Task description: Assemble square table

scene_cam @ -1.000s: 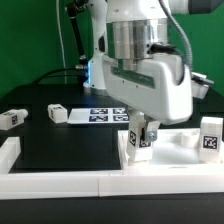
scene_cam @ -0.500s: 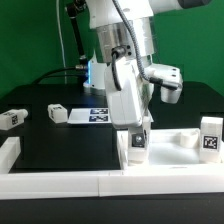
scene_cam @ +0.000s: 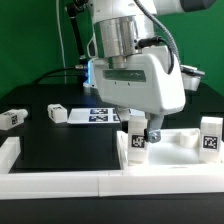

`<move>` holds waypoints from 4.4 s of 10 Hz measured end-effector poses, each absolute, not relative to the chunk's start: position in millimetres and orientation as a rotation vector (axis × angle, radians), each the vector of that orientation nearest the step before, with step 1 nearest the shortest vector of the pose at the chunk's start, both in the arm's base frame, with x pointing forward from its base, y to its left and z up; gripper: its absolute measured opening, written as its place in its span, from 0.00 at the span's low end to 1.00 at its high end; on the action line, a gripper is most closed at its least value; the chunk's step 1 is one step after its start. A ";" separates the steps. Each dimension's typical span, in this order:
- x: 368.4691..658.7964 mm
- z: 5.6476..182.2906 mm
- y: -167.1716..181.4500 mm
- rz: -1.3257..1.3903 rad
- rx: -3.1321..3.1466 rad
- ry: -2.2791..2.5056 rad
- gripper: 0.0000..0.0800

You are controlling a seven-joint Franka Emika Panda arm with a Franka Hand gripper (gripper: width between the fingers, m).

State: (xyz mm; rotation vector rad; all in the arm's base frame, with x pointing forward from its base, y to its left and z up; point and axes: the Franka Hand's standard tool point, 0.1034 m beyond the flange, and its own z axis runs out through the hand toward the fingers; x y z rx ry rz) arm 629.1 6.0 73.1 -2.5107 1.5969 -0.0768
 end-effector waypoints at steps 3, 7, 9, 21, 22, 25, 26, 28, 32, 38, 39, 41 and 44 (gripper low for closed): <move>626.3 71.3 10.4 -0.098 -2.814 1.118 0.81; 624.2 70.2 13.2 -0.079 -2.872 1.015 0.67; 624.0 69.6 13.5 -0.070 -2.814 1.158 0.50; 630.8 68.0 13.4 0.165 -2.126 2.046 0.64; 627.1 68.6 11.9 0.133 -2.308 1.825 0.77; 624.7 68.3 6.3 0.063 -2.491 1.566 0.81; 623.9 67.4 4.7 0.049 -2.573 1.443 0.81; 621.6 63.6 1.2 0.004 -2.905 0.827 0.81; 621.9 63.4 4.8 0.005 -2.943 0.758 0.48; 622.2 62.1 6.2 0.052 -2.618 1.535 0.36; 623.7 61.8 6.0 0.071 -2.490 1.726 0.36; 626.5 60.6 10.5 0.129 -2.075 2.137 0.36; 627.7 59.9 9.3 0.155 -1.831 2.303 0.36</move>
Offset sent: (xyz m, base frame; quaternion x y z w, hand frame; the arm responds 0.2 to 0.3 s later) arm -0.0120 0.0379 0.0038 -0.0661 -0.0580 -0.3695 0.9250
